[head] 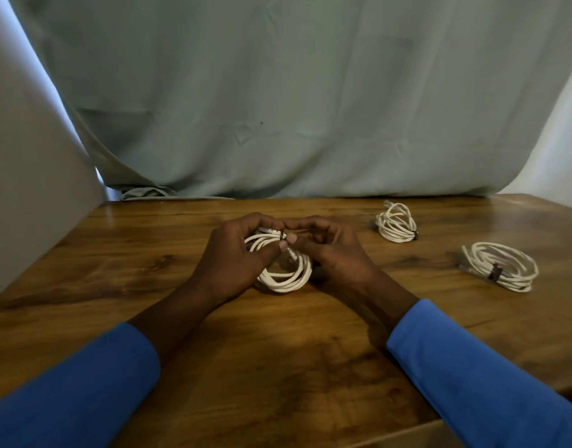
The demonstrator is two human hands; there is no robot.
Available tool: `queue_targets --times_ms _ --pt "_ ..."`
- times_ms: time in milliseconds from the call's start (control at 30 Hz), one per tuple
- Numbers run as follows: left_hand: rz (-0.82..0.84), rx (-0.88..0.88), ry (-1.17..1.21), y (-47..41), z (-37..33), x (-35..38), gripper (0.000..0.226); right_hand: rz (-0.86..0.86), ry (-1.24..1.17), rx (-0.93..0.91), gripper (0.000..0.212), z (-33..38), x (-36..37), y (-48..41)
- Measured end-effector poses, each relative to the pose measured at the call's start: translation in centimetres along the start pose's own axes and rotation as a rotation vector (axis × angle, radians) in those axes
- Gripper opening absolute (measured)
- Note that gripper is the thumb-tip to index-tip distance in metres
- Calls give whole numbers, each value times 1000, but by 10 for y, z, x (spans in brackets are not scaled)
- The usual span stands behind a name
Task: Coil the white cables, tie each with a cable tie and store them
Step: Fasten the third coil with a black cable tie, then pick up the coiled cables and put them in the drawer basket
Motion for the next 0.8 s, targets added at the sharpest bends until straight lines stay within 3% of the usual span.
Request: queue_targets --times_ms 167,367,600,800 --pt "65 -44 105 9 -19 18 41 -80 203 -246 3 8 -20 33" --pt "235 -120 327 17 -57 48 43 -211 367 -245 12 42 -65 64" --pt "330 161 -139 20 -88 96 63 -676 490 -51 13 83 -166 80" --pt "415 260 -417 23 -82 109 57 -777 618 -24 22 70 -188 90"
Point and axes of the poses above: each hand's wrist, its own y-axis away from the middle knuckle, its own x-axis out of the palm, z = x × y, the point moved 3 cm from there along -y, towards the middle knuckle, and after that the axes turned 12 degrees about -y, right-handed, at the moved point
